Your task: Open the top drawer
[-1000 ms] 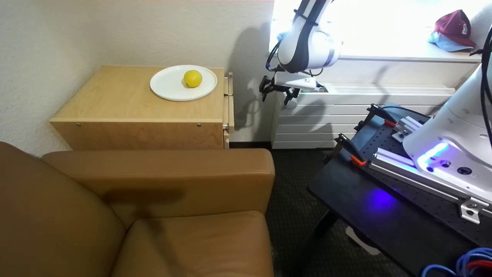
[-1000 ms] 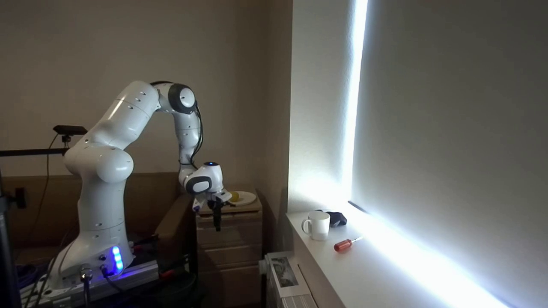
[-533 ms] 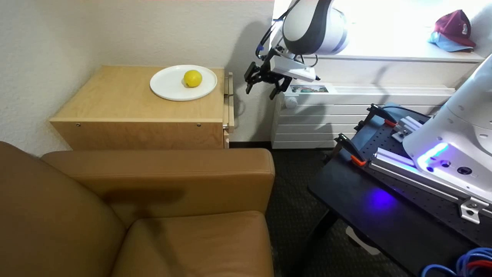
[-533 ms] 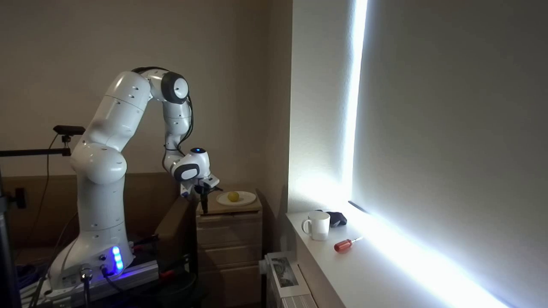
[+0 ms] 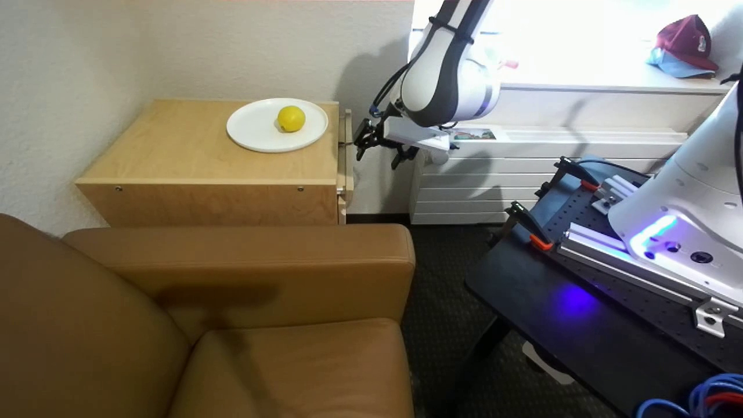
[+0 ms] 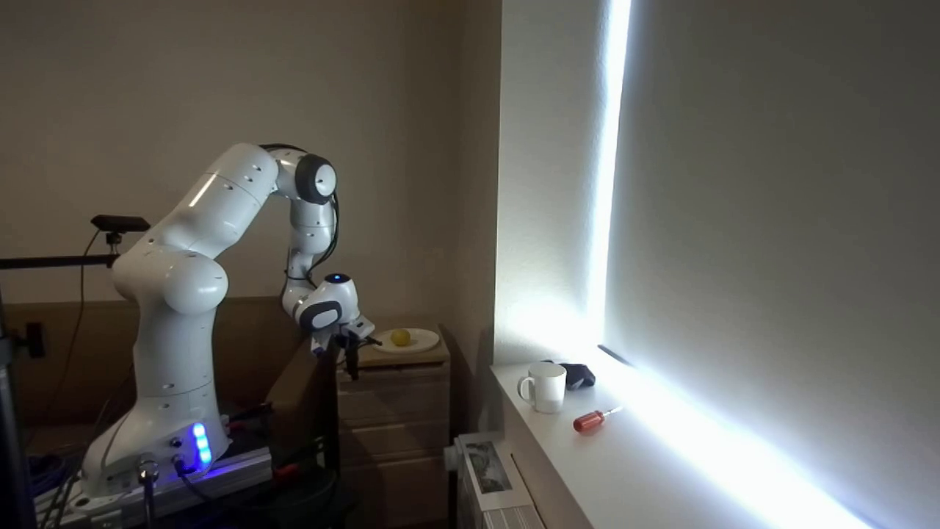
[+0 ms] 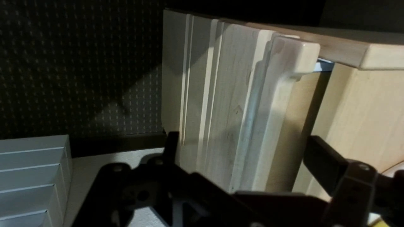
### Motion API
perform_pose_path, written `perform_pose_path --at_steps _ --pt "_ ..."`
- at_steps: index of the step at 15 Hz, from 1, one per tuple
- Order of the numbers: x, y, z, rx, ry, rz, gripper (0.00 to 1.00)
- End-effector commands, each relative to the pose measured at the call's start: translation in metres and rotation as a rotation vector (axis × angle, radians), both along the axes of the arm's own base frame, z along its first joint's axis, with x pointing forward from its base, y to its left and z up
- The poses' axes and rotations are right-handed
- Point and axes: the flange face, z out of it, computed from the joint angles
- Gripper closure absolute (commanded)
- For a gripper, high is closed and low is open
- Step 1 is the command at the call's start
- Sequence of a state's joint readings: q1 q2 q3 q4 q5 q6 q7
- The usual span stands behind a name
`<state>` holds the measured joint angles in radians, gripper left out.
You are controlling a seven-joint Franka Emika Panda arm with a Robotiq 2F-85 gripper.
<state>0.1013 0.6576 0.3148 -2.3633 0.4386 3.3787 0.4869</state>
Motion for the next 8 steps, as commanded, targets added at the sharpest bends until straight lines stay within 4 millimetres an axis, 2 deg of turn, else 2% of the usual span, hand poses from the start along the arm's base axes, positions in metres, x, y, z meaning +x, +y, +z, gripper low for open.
perform_pose_path --at_steps 1,5,8 --pt "0.004 0.006 -0.006 0.007 0.001 -0.008 0.00" --pt "0.017 0.005 -0.028 -0.011 0.005 -0.040 0.00" --pt "0.028 0.005 -0.034 -0.007 -0.009 -0.068 0.00"
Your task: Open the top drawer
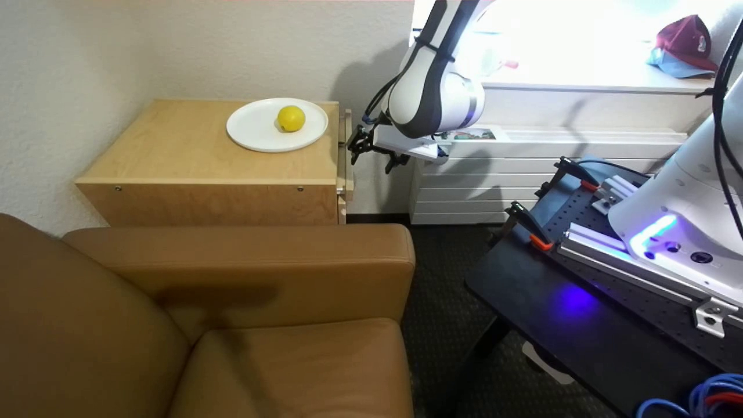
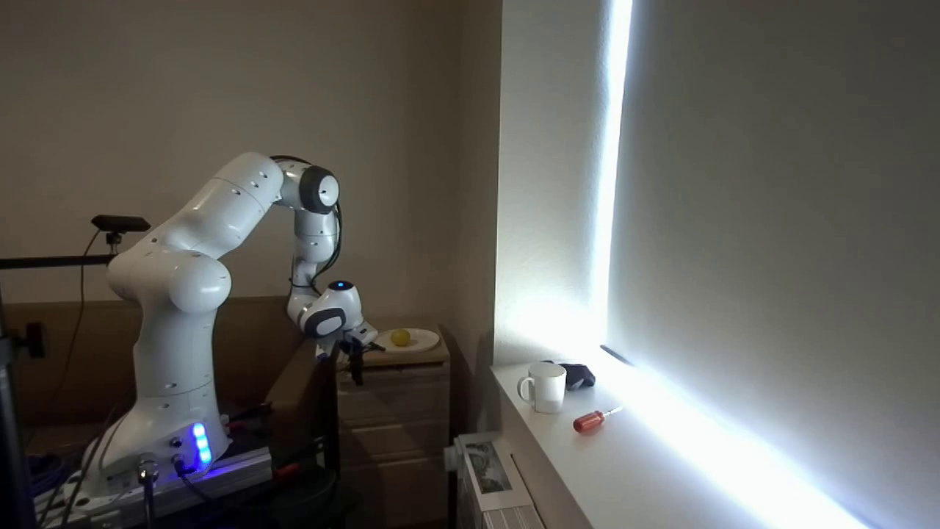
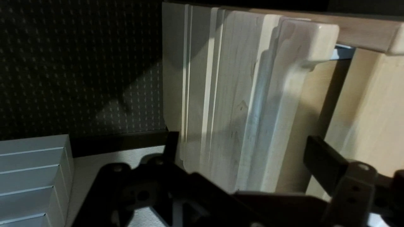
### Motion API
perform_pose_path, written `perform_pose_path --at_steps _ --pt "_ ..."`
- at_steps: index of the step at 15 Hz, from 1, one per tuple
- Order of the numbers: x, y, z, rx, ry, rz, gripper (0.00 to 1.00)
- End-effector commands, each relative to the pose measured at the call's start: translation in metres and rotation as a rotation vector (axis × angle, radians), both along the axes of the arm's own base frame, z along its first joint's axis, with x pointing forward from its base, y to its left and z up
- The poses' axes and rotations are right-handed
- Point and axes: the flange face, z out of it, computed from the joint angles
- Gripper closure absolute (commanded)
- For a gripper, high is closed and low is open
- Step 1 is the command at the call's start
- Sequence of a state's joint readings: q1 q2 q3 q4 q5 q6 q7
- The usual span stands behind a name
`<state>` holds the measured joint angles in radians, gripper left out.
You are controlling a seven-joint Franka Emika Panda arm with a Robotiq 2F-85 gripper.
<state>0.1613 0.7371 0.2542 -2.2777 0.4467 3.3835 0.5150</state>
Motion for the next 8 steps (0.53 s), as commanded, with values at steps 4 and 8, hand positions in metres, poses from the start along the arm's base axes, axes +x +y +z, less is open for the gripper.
perform_pose_path --at_steps 4,8 --pt "0.024 0.006 -0.022 0.024 -0.004 -0.051 0.00" --pt "0.030 0.009 -0.038 0.022 0.020 -0.055 0.00"
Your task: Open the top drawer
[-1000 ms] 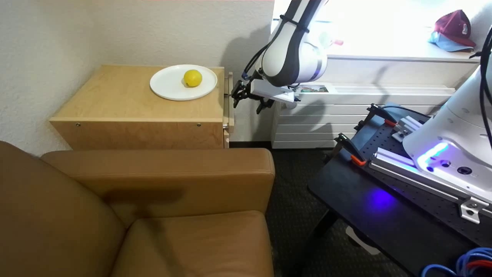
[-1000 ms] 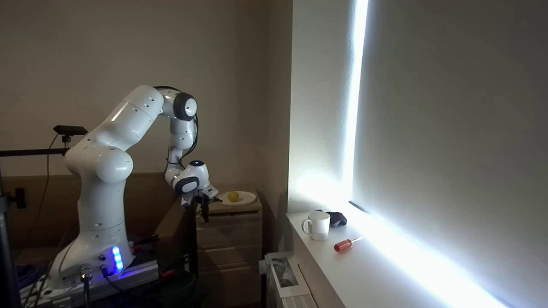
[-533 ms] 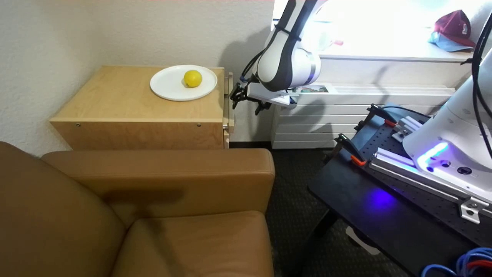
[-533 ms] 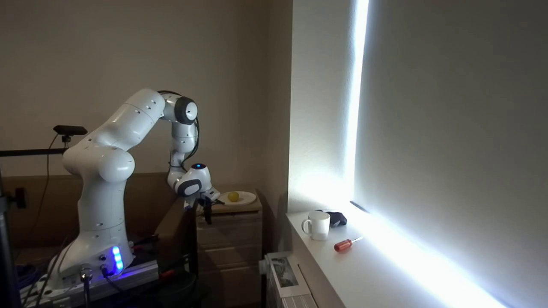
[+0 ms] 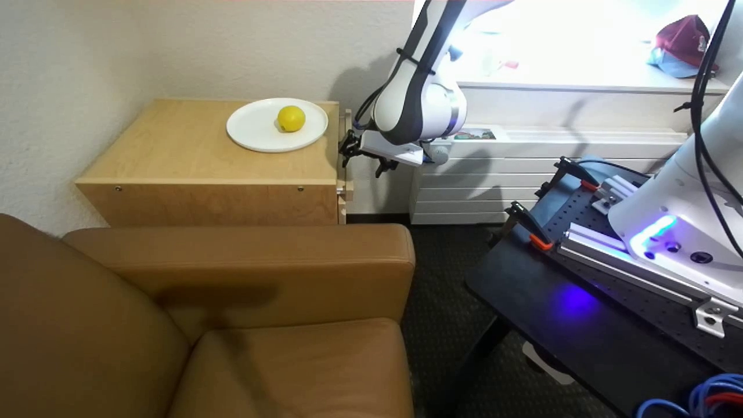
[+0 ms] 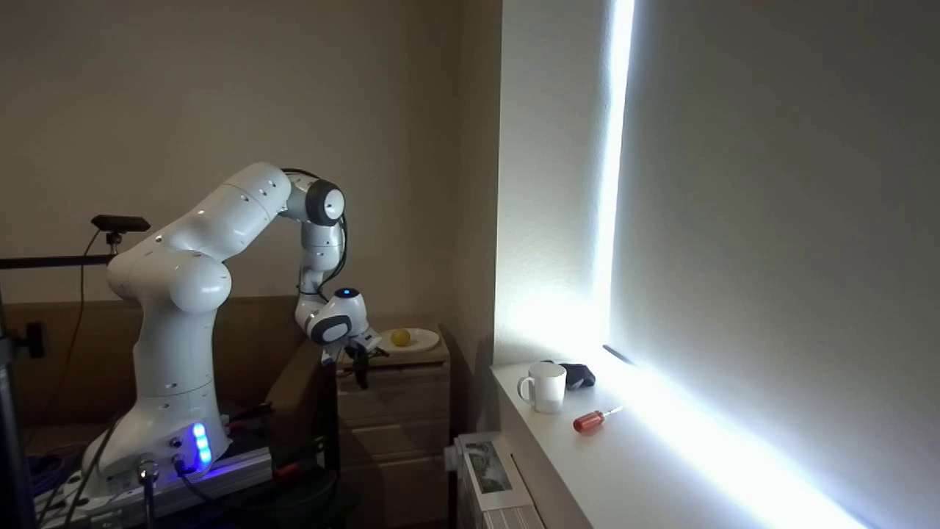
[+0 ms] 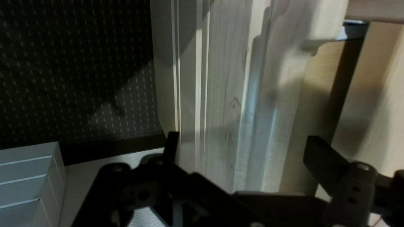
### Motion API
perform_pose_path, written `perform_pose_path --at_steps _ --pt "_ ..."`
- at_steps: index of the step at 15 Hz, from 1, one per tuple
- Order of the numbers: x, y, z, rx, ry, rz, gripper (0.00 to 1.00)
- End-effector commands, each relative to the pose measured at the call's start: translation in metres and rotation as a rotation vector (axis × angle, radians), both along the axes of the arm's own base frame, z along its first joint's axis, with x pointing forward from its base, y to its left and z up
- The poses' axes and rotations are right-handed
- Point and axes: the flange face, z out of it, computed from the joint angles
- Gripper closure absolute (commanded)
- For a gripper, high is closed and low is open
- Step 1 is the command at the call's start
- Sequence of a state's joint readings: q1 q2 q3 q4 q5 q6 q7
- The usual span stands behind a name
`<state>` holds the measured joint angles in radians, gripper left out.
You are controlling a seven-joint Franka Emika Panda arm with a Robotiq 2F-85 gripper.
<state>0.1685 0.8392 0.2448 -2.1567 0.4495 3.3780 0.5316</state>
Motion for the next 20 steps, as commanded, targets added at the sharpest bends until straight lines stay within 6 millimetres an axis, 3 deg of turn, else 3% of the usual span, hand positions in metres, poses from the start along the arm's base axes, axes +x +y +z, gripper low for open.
perform_pose_path --at_steps 1,6,14,18,20 --pt "0.006 0.002 -0.018 -0.002 0.034 -0.020 0.00" --pt "0.010 -0.007 -0.030 -0.041 0.073 -0.039 0.00" --pt "0.005 -0.056 -0.023 -0.135 0.230 -0.176 0.00" --pt "-0.007 -0.074 -0.028 -0.140 0.257 -0.234 0.00" --pt "-0.019 -0.095 -0.028 -0.168 0.272 -0.270 0.00"
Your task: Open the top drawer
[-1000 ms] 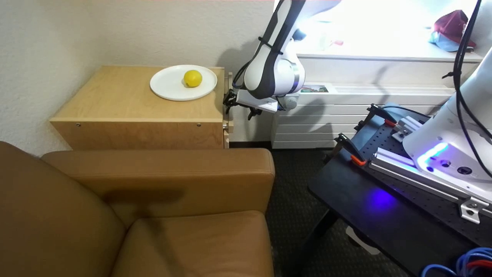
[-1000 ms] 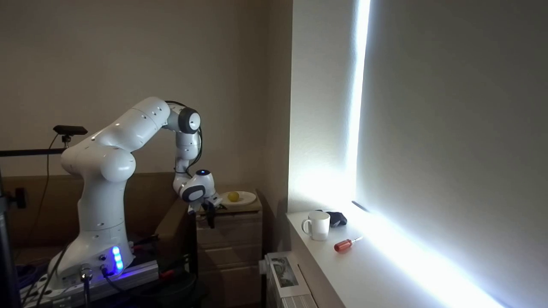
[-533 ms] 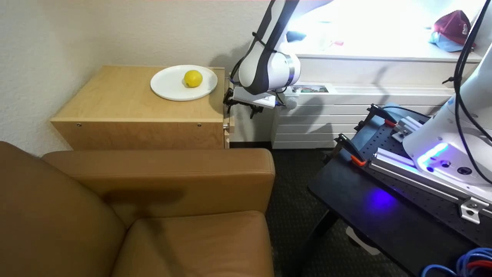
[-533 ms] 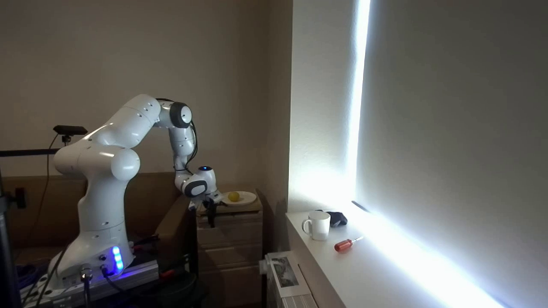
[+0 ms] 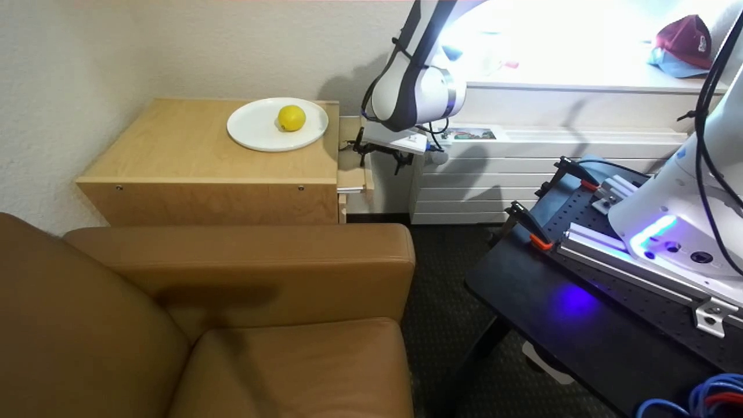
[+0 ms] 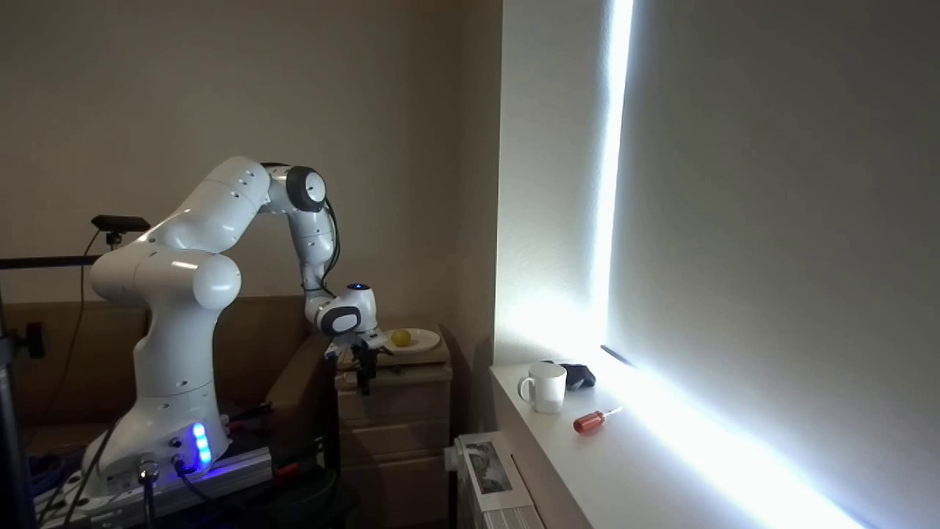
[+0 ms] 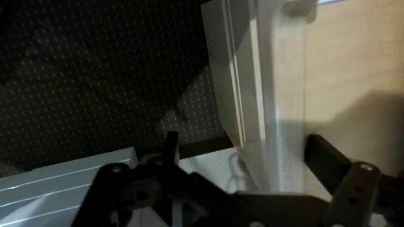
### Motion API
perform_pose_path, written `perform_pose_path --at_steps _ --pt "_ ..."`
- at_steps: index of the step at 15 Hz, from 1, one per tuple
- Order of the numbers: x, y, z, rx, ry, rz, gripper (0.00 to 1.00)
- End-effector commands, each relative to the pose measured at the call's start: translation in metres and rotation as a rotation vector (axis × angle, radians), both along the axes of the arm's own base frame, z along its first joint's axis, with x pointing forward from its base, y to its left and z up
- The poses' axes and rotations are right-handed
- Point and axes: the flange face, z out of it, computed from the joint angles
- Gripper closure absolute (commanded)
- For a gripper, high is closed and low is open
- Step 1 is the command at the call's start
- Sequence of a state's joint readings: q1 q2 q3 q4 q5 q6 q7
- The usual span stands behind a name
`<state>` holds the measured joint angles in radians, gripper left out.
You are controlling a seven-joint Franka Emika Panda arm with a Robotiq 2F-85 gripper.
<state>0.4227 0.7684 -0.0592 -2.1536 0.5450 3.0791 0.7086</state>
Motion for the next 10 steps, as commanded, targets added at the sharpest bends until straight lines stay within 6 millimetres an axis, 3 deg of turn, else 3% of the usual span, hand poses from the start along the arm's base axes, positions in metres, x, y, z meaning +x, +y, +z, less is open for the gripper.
perform_pose_path --at_steps 1,10 --pt "-0.033 -0.075 -0.032 -0.096 0.094 -0.108 0.00" --pt "-0.098 -0.162 -0.038 -0.175 0.221 -0.267 0.00"
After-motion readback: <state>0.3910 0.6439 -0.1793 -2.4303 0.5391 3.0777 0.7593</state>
